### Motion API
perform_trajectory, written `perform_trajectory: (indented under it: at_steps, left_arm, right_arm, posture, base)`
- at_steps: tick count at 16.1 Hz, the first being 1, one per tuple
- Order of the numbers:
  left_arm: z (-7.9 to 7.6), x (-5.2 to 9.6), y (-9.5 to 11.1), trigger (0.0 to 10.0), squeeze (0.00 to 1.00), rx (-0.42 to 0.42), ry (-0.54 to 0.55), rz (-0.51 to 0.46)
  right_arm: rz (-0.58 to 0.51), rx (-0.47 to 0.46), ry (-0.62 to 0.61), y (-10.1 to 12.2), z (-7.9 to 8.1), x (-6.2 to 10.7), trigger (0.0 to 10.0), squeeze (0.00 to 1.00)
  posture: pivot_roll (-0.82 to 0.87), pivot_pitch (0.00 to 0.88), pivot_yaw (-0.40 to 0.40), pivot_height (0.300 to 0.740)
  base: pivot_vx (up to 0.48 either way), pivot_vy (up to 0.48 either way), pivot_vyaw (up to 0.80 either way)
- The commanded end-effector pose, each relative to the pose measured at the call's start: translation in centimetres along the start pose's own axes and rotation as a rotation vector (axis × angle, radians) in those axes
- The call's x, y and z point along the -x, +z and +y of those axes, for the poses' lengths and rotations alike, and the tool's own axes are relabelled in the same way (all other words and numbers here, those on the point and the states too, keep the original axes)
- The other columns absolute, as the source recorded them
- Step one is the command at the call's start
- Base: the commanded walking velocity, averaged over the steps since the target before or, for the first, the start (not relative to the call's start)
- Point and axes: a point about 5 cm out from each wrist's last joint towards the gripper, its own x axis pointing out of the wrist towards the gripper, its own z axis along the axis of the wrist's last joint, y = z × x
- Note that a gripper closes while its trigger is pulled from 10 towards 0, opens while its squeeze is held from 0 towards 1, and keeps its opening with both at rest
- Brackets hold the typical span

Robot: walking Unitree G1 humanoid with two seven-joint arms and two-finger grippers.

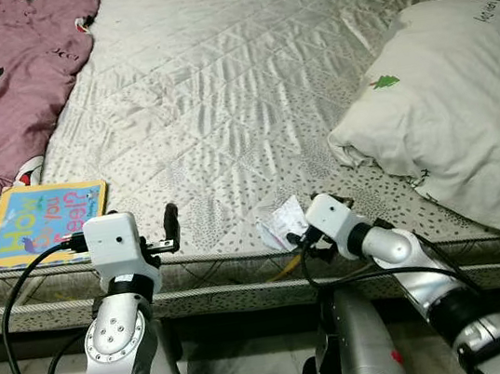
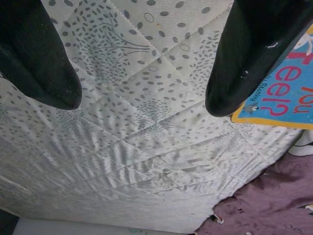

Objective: Clean up the room

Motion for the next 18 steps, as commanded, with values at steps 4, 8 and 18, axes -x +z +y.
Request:
perform_trajectory:
  at_steps: [4, 8, 18]
  left_arm:
    - [-0.2, 0.1, 0.3, 10.0, 0.00, -0.008, -0.011, -0.003]
    - [-0.4, 0.0, 0.2, 10.0, 0.00, -0.008, -0.018, 0.000]
    - [-0.4, -0.6, 0.1, 10.0, 0.00, -0.007, -0.014, -0.001]
  right_arm:
    - [0.025, 0.032, 0.024, -0.6, 0.3, 0.0, 10.0, 0.00]
    - [0.024, -0.002, 0.018, -0.6, 1.1, -0.4, 0.0, 0.00]
    - [0.067, -0.231, -0.094, -0.5, 0.1, -1.3, 0.0, 0.00]
  posture:
    - [0.01, 0.178, -0.086, 0.516]
    - [0.02, 0.168, -0.085, 0.516]
    - [0.02, 0.150, -0.086, 0.516]
  base:
    - [0.000, 0.000, 0.00]
    - [0.000, 0.000, 0.00]
    - [0.000, 0.000, 0.00]
